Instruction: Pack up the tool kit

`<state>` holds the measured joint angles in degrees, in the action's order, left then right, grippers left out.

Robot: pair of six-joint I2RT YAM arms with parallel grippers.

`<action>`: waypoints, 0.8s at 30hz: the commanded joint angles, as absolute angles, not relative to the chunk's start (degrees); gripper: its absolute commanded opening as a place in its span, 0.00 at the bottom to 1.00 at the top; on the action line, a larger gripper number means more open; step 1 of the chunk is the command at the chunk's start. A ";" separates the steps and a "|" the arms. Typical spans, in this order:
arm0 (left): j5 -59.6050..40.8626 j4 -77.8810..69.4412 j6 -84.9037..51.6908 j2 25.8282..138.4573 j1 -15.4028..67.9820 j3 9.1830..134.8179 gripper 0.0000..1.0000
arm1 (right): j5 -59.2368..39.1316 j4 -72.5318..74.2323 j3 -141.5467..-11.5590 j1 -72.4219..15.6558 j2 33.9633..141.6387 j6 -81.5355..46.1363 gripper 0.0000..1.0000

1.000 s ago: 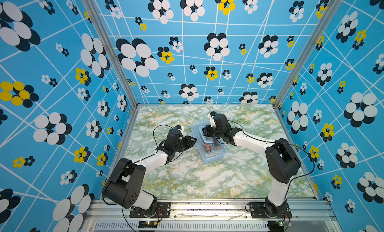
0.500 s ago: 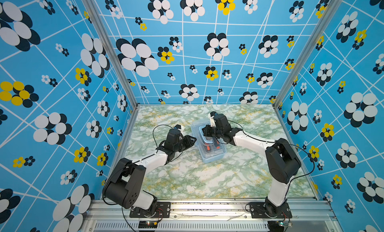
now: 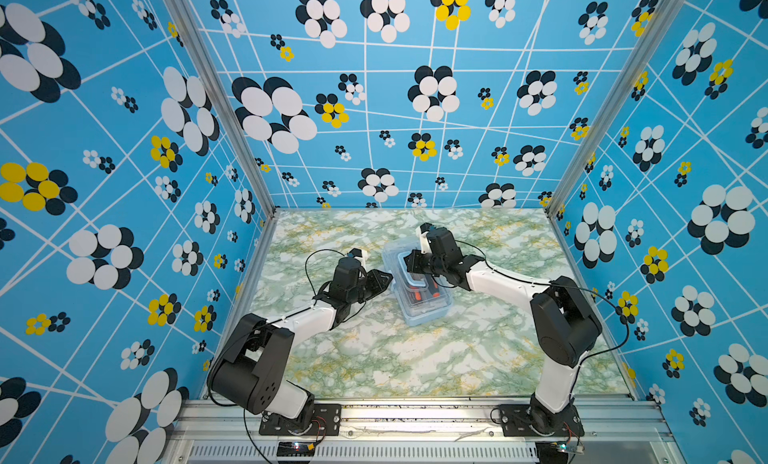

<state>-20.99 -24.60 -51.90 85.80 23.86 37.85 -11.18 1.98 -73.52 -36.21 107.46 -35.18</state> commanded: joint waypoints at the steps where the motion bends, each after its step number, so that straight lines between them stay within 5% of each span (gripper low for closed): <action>1: -21.18 -26.45 -52.46 87.19 24.62 36.56 0.24 | -14.06 -13.09 -69.16 -38.07 115.47 -33.76 0.00; 24: -21.18 -25.63 -51.62 87.86 27.04 34.14 0.32 | -14.24 -13.86 -69.77 -38.19 115.88 -34.19 0.00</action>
